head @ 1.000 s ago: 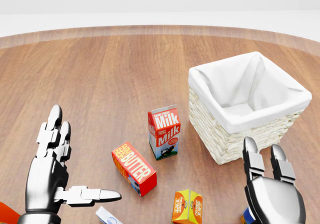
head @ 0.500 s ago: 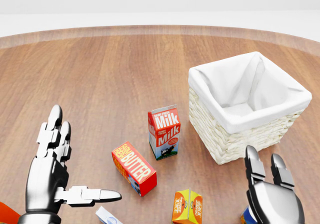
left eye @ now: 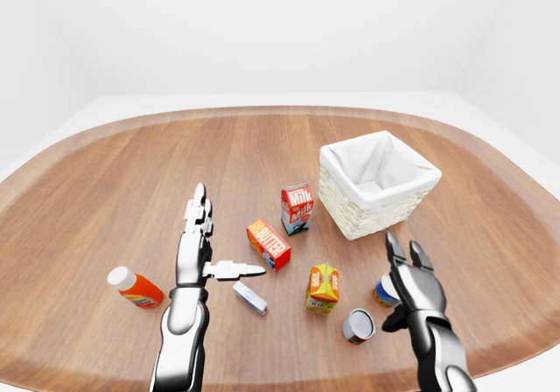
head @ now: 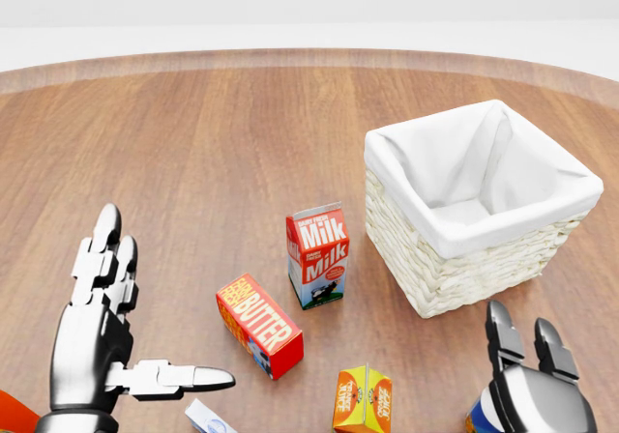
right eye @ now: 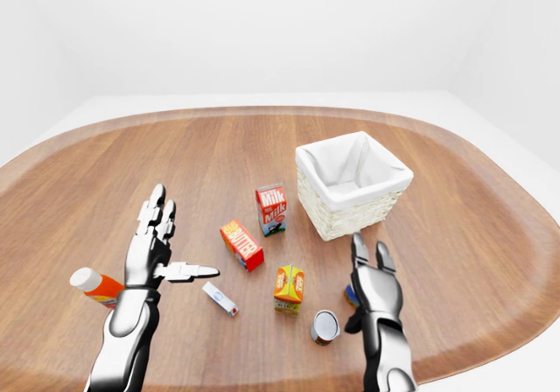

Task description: Pick up the alphabet soup and the tomato sauce, and put them in the basket.

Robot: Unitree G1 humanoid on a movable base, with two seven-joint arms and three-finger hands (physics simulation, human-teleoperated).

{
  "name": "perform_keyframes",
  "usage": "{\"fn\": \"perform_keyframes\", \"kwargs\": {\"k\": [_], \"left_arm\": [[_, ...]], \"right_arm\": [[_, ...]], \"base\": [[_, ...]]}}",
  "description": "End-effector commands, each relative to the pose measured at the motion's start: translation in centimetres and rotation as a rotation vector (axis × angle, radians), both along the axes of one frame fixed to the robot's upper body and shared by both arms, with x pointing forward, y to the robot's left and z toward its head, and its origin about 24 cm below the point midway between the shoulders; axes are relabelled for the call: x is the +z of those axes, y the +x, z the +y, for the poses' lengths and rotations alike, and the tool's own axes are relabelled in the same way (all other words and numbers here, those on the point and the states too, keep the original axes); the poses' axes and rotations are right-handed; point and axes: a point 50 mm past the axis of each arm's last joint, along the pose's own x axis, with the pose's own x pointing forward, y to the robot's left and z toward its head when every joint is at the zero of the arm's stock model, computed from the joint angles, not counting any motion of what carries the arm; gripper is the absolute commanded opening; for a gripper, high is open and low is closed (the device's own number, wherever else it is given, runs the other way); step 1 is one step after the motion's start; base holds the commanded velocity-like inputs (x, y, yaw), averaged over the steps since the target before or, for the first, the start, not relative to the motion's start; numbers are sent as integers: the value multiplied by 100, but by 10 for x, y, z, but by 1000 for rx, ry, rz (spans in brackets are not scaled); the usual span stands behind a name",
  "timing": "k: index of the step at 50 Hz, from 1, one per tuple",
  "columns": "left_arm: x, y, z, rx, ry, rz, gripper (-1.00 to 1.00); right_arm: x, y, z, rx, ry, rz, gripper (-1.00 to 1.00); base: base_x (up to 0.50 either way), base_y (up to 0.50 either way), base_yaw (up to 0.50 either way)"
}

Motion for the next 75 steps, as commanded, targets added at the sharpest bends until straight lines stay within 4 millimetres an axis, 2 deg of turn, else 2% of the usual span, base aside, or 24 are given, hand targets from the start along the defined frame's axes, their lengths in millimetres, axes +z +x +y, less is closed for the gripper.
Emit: {"fn": "perform_keyframes", "kwargs": {"k": [1,27,40,50,66,75], "left_arm": [[3,0,2,13,-7,-13,100],[3,0,2,13,-6,-13,100],[1,1,2,12,-5,-5,100],[4,-1,1,12,-3,-19,100],[1,0,1,12,-4,-5,100],[0,0,1,12,-4,-1,100]], "right_arm": [[-5,-4,-6,-21,2,26,100],[-15,-5,-20,-64,3,57,100],[-26,12,-21,-55,25,74,100],[-28,22,-19,-34,32,75,100],[-31,29,-18,-22,42,87,100],[-40,29,-21,-47,60,102,100]], "base": [[0,0,0],[0,0,0],[0,0,0],[0,0,0],[0,0,0],[0,0,0]]}}
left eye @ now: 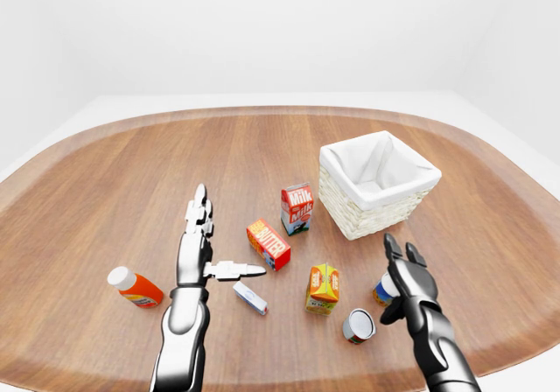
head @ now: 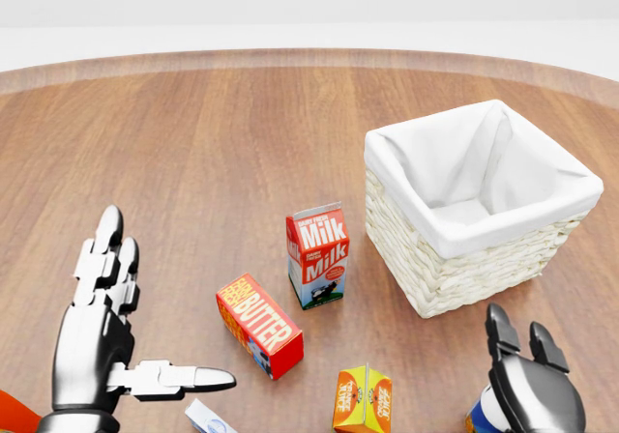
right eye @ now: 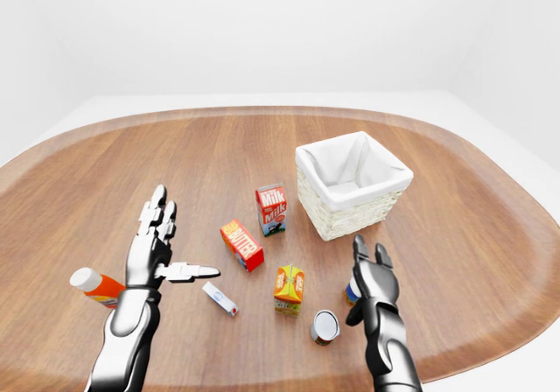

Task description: Pick up the alphabet soup and the tomato sauce, and put them in the basket.

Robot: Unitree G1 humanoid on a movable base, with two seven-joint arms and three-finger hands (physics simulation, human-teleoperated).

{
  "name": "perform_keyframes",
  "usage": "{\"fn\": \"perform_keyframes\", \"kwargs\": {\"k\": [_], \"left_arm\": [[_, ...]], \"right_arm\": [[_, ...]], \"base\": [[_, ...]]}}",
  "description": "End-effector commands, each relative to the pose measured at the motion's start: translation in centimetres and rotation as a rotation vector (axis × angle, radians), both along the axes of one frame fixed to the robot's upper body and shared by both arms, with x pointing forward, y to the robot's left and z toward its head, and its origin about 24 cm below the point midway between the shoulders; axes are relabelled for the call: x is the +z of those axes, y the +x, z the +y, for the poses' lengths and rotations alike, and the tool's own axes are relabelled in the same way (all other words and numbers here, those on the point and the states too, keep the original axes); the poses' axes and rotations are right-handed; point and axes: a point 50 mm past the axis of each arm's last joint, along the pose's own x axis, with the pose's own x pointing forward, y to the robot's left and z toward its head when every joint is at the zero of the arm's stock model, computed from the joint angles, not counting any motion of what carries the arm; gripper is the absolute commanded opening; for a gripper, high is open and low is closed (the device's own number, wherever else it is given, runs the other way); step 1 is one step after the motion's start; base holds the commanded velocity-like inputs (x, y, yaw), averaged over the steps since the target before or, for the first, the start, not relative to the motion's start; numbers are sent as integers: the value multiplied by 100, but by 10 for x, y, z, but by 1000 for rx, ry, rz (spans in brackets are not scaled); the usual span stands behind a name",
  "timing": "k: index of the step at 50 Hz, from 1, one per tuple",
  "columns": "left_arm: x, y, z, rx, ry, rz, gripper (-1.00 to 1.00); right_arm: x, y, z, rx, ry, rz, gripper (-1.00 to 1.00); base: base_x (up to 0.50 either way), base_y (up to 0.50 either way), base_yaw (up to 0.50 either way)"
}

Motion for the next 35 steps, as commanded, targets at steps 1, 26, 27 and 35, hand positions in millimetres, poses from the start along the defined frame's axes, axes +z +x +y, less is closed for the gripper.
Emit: {"fn": "perform_keyframes", "kwargs": {"k": [1,26,27,35], "left_arm": [[4,-1,1,13,-6,-17,100],[4,0,1,13,-5,-17,100],[3,1,2,13,-5,-12,100],[4,0,2,13,-5,-20,100]], "right_arm": [[-9,2,-4,-24,17,16,100],[-21,6,-6,-48,40,40,100],[-21,6,-6,-47,41,42,100],[-26,4,-7,-58,48,57,100]], "base": [[0,0,0],[0,0,0],[0,0,0],[0,0,0]]}}
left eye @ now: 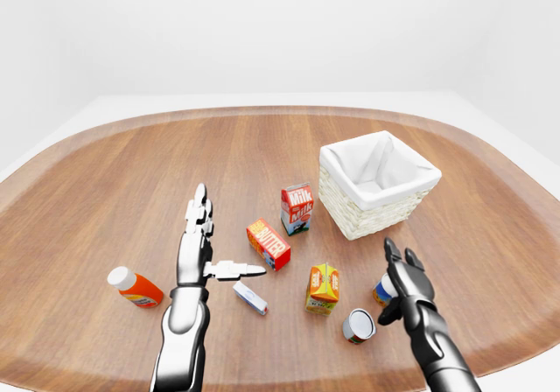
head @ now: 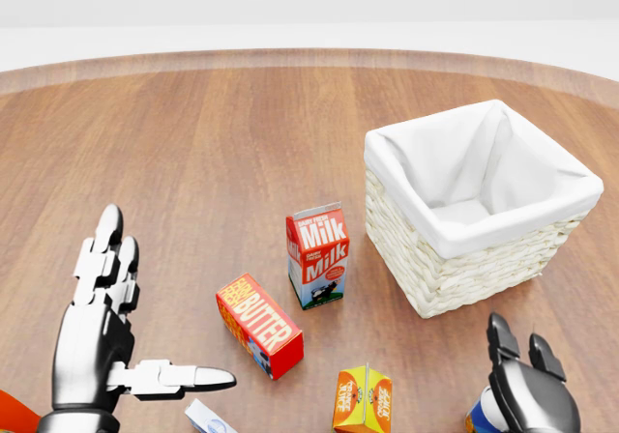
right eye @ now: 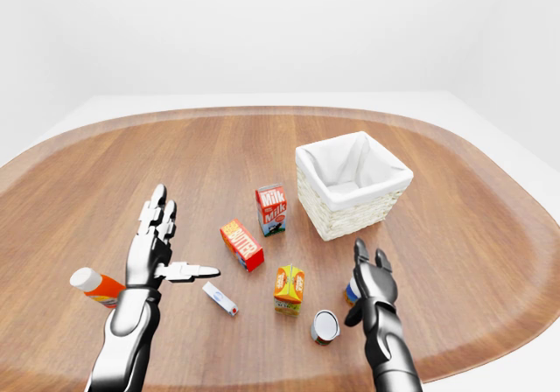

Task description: Pick up the alphabet soup and the tomato sauce, and put them in the basket.

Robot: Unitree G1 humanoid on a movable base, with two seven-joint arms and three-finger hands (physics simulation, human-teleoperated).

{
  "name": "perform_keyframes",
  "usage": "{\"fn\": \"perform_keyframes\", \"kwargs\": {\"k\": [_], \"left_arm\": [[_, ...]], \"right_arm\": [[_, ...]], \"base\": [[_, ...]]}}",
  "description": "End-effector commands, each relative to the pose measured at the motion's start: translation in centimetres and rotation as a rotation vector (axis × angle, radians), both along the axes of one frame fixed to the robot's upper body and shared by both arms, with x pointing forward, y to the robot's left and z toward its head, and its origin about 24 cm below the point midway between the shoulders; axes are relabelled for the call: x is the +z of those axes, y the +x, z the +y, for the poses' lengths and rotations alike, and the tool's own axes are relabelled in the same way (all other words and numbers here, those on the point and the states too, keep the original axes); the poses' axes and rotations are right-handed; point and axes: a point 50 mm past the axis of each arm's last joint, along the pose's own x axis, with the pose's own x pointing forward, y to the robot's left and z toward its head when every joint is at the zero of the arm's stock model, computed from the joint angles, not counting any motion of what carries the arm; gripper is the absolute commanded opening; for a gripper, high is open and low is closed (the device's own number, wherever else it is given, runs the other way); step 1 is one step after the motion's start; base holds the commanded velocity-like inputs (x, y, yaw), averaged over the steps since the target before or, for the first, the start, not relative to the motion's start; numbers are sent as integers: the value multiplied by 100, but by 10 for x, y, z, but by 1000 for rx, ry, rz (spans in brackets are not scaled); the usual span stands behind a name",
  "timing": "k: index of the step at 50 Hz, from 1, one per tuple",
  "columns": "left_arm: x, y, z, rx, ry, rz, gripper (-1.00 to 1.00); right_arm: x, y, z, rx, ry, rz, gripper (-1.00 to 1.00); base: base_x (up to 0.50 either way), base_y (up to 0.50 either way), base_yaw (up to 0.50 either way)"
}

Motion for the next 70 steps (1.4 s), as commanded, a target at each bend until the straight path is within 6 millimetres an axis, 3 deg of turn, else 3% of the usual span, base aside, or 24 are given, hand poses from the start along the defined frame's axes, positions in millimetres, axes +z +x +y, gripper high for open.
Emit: {"fn": "perform_keyframes", "kwargs": {"k": [1,19,20,21,37,50,70], "left_arm": [[3,0,2,13,-6,-15,100],[2,0,2,13,-6,-10,100],[1,0,2,14,-7,-7,100],[1,0,2,14,-6,-5,100],[3,0,2,13,-6,-13,100],[3,0,2,13,-6,-13,100],[3,0,2,13,-6,-13,100]], "right_arm": [[-5,-1,-2,-14,7,16,100],[-19,-11,-5,-44,35,76,100],[-19,-11,-5,-43,35,76,89],[-16,-10,-4,-41,33,56,-100],[-10,-10,-1,-19,29,38,-100],[21,-16,3,17,-4,-65,-100],[50,-24,3,4,-45,-156,-100]], "base": [[0,0,0],[0,0,0],[0,0,0],[0,0,0],[0,0,0],[0,0,0],[0,0,0]]}}
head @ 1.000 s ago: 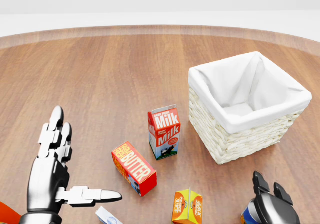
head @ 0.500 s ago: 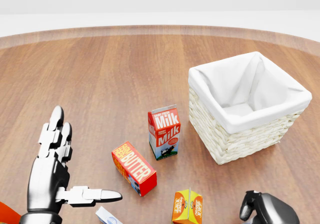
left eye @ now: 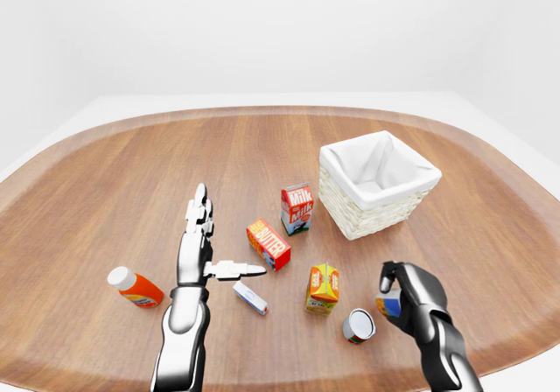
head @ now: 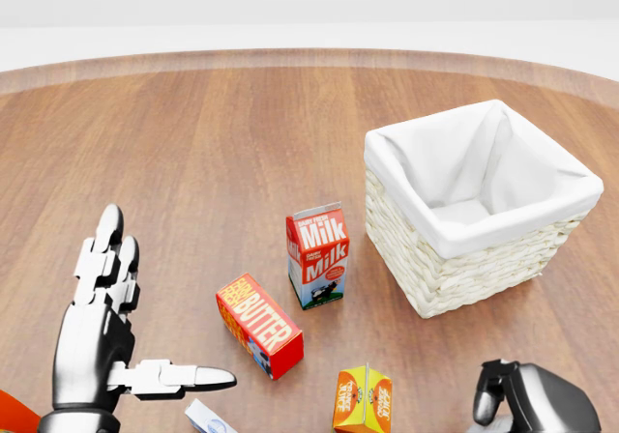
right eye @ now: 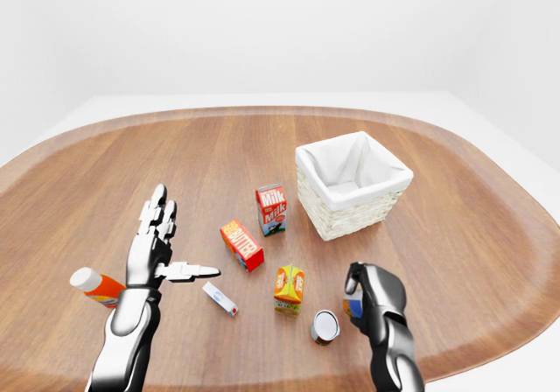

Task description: Pick up the alphabet soup and the tomato sauce, and put them in the basket.

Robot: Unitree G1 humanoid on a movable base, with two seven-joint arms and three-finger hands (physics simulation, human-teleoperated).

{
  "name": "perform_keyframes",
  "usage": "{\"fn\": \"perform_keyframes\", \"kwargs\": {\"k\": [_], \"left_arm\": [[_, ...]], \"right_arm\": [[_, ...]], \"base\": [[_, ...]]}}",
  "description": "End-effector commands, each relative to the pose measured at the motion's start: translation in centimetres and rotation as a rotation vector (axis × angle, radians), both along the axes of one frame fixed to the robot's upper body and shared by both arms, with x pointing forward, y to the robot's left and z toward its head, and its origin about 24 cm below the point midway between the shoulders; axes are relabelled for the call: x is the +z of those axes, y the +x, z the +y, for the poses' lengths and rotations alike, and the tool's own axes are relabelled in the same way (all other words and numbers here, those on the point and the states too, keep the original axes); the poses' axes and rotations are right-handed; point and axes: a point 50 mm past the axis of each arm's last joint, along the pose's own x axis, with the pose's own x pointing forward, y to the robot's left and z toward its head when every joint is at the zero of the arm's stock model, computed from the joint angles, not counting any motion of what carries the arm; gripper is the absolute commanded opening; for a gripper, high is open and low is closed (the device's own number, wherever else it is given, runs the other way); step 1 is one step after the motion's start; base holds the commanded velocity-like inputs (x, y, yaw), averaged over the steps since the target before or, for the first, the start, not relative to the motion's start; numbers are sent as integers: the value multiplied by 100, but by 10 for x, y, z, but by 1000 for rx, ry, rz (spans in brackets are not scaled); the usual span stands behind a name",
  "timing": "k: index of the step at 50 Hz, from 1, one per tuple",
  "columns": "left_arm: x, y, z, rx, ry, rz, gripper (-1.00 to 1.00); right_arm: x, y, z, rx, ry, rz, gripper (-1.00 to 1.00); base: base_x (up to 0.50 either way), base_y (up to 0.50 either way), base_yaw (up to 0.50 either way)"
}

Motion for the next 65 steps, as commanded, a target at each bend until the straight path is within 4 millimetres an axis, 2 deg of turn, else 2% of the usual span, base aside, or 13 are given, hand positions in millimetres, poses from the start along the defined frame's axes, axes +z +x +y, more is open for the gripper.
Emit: {"fn": "perform_keyframes", "kwargs": {"k": [1,23,37,53,59,65], "left_arm": [[3,0,2,12,-7,-13,100],[3,0,2,13,-7,-13,100],[3,0,2,13,-7,-13,100],[4,0,3,16,-8,-19,100],[5,0,2,14,-6,-21,100],[5,-1,2,12,-3,-21,100]], "right_arm": [[21,-3,-1,-1,-74,-68,-100],[61,-7,11,-2,-43,-224,-100],[79,-11,14,-5,0,-291,-100],[111,-21,18,-51,-24,-497,-100],[110,-22,18,-62,-34,-508,-100],[118,-25,20,-74,-54,-566,-100]], "base": [[0,0,0],[0,0,0],[0,0,0],[0,0,0],[0,0,0],[0,0,0]]}}
